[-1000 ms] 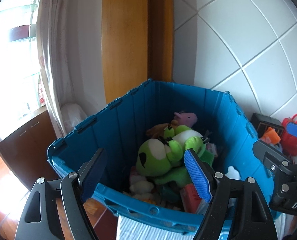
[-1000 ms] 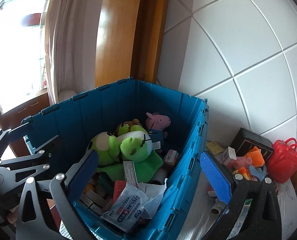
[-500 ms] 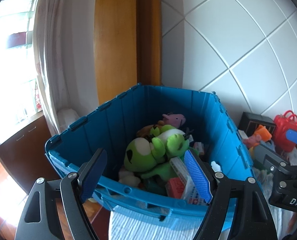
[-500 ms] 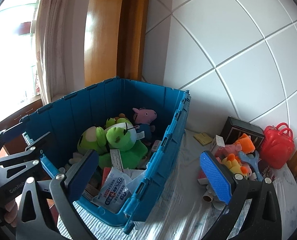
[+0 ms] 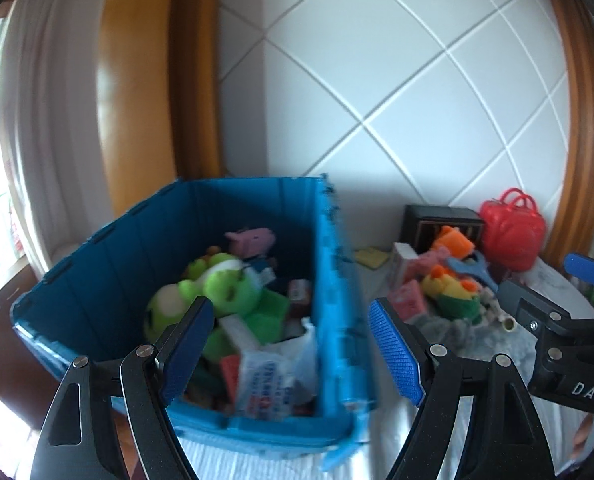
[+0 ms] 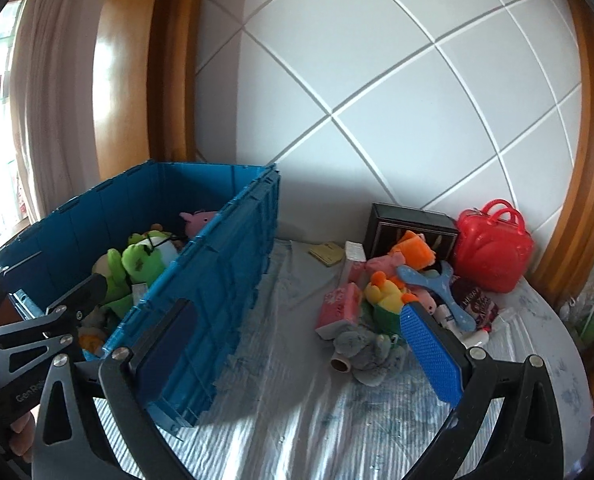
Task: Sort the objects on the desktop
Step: 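Move both tools back toward the pile on the bed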
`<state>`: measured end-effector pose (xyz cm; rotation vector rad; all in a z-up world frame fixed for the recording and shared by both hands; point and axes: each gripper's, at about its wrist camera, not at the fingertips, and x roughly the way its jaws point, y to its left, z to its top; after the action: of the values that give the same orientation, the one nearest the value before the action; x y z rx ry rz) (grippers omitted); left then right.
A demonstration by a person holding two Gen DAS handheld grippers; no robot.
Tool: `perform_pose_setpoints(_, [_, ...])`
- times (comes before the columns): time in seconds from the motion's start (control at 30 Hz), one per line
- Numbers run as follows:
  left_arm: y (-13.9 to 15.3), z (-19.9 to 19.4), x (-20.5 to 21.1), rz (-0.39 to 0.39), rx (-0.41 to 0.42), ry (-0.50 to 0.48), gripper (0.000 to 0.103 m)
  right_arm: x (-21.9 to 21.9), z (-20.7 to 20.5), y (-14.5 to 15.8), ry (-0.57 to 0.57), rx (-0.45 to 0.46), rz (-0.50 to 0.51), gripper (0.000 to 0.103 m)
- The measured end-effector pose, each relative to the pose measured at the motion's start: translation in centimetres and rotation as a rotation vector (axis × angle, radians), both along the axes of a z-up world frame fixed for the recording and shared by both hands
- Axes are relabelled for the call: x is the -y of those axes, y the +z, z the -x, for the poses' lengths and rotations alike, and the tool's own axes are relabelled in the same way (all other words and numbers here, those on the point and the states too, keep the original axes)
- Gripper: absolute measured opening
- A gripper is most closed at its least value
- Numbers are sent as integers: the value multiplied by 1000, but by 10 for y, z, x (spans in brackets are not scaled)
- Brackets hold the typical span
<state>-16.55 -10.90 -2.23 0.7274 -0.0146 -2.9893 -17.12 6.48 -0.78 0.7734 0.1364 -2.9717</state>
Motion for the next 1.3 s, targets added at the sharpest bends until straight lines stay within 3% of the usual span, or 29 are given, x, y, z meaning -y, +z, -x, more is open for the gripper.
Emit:
perform_pose_setpoints(0.17, [-7, 16, -68, 17, 26, -70, 80, -69, 2, -8, -67, 19, 27, 103])
perform_pose_setpoints(0.33, [-27, 45, -143, 11, 110, -91, 81, -153, 15, -34, -106, 88, 37, 103])
perform_pose_setpoints(0.53, [-82, 91, -236, 6, 282, -58, 81, -262, 55, -84, -140, 239, 42, 103])
perform_pose_setpoints(0.7, [-148, 115, -279, 10, 454, -7, 81, -333, 88, -144, -149, 394, 32, 103])
perform_pose_setpoints(0.83, [-187, 130, -288, 24, 577, 43, 81, -359, 107, -187, -144, 505, 48, 103])
perform_pose_setpoints(0.93, [-200, 142, -287, 39, 616, 76, 81, -365, 120, -205, -134, 548, 67, 103])
perform_pose_setpoints(1.13, [-194, 182, -283, 22, 597, 94, 81, -358, 161, -202, -105, 551, 50, 103])
perform_pose_setpoints(1.3, [-185, 239, -291, 25, 562, 65, 81, -357, 218, -194, -96, 517, 47, 103])
